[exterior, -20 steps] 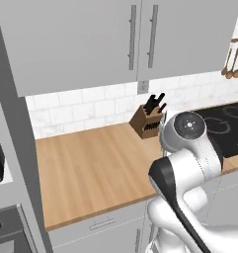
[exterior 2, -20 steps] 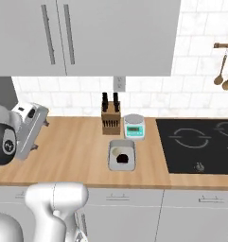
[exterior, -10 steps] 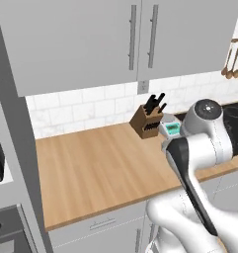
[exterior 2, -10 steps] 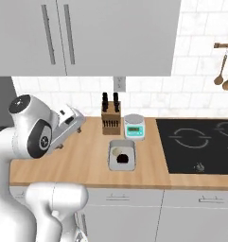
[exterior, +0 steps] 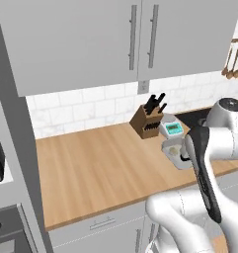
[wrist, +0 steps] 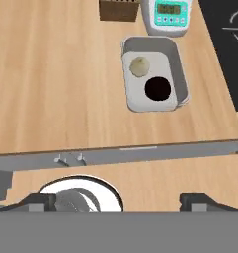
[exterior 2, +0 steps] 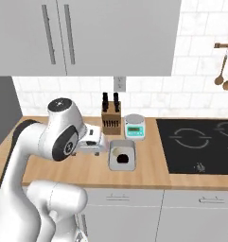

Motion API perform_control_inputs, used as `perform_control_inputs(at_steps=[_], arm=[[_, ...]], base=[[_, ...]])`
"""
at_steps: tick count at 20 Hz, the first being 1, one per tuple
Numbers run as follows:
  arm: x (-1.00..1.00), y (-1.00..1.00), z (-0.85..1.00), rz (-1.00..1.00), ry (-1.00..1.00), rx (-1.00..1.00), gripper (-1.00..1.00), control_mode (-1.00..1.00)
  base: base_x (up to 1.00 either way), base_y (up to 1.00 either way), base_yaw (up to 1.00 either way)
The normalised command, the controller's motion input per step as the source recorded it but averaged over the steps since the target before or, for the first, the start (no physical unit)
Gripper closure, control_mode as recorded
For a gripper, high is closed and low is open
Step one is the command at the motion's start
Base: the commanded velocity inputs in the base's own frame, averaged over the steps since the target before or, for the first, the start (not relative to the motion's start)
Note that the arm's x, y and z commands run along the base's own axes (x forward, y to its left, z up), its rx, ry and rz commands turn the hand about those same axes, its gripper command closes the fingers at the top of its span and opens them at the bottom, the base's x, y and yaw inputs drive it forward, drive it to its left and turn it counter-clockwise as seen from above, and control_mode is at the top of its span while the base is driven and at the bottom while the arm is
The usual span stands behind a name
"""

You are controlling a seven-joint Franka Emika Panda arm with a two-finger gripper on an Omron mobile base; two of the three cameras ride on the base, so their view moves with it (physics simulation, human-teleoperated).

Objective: Take the meat container that has the shrimp and place it on the second highest rack of the freezer. Then take the vegetable container that has the avocado and garlic and place it on the highest rack of the freezer.

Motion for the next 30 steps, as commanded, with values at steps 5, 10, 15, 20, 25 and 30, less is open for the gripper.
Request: perform_control_inputs(at_steps=[5, 10, 15, 20, 25, 30], arm=[[-0.07, -0.38, -0.5, -0.73, 0.06, 0.58, -1.0, -1.0], [0.14, -0.17, -0.44, -0.69, 0.04, 0.57, -1.0, -1.0], [0.66, 0.01, -0.15, -0.52, 0.05, 0.43, -1.0, -1.0], [0.62, 0.0, -0.01, -0.3, 0.21, 0.15, -1.0, -1.0], [0.34, -0.46, -0.28, -0.12, 0.31, 0.0, -1.0, -1.0], [0.26, -0.15, -0.4, -0.01, 0.16, 0.0, -1.0, -1.0]], base=[[0.0, 0.0, 0.0], [0.0, 0.0, 0.0], [0.0, 0.0, 0.0], [0.0, 0.0, 0.0], [0.0, 0.0, 0.0], [0.0, 0.0, 0.0]])
